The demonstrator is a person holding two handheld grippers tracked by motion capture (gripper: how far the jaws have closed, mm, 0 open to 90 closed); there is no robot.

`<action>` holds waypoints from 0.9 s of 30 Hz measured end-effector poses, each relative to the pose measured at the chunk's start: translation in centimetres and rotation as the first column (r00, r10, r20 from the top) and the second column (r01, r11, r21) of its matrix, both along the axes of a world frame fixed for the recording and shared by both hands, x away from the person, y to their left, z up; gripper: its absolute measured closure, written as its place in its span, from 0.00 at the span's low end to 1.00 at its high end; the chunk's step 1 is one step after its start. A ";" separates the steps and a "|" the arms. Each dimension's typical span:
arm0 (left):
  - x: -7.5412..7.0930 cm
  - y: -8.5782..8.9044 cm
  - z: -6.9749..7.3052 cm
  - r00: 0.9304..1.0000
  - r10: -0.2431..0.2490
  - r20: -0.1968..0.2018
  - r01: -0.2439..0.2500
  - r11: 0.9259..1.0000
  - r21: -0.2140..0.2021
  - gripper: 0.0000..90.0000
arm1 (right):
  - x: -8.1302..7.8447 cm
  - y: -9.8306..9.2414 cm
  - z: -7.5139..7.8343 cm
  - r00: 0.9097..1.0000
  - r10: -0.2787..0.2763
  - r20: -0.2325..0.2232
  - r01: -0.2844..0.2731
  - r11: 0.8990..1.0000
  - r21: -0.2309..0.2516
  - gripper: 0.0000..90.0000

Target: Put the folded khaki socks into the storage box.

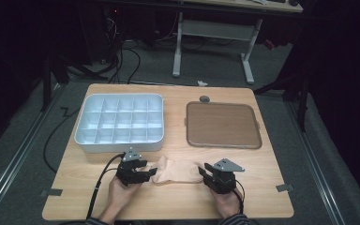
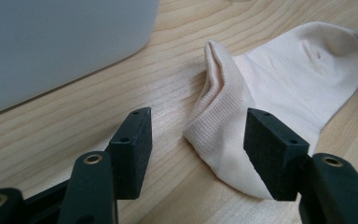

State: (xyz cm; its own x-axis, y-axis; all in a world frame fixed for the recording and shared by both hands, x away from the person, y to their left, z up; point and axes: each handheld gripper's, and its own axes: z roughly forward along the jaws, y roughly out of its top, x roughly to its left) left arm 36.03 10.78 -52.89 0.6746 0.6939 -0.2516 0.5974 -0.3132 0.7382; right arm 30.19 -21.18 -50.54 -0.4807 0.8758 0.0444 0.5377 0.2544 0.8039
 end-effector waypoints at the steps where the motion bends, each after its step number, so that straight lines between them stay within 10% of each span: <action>1: 0.0 0.0 0.0 1.000 0.001 -0.001 -0.001 1.000 -0.002 0.48 | 0.0 0.2 0.1 1.000 0.012 0.002 -0.012 1.000 0.001 0.78; 22: 0.2 0.4 -0.3 1.000 -0.001 0.015 0.001 1.000 0.028 0.55 | 0.9 6.3 -2.0 0.978 0.189 -0.086 -0.189 0.982 0.002 0.88; 27: 0.1 -0.3 -0.1 0.998 -0.045 0.048 0.040 0.994 0.101 0.63 | 0.9 6.8 -2.5 0.977 0.189 -0.093 -0.193 0.981 -0.031 0.89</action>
State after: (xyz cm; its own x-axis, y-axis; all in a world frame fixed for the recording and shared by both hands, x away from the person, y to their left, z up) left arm 36.14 10.44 -52.98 0.7137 0.6846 -0.1481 0.5456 -0.4108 0.7305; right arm 31.13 -14.36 -53.03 -0.6349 0.7701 0.0617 0.5454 0.3902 0.7418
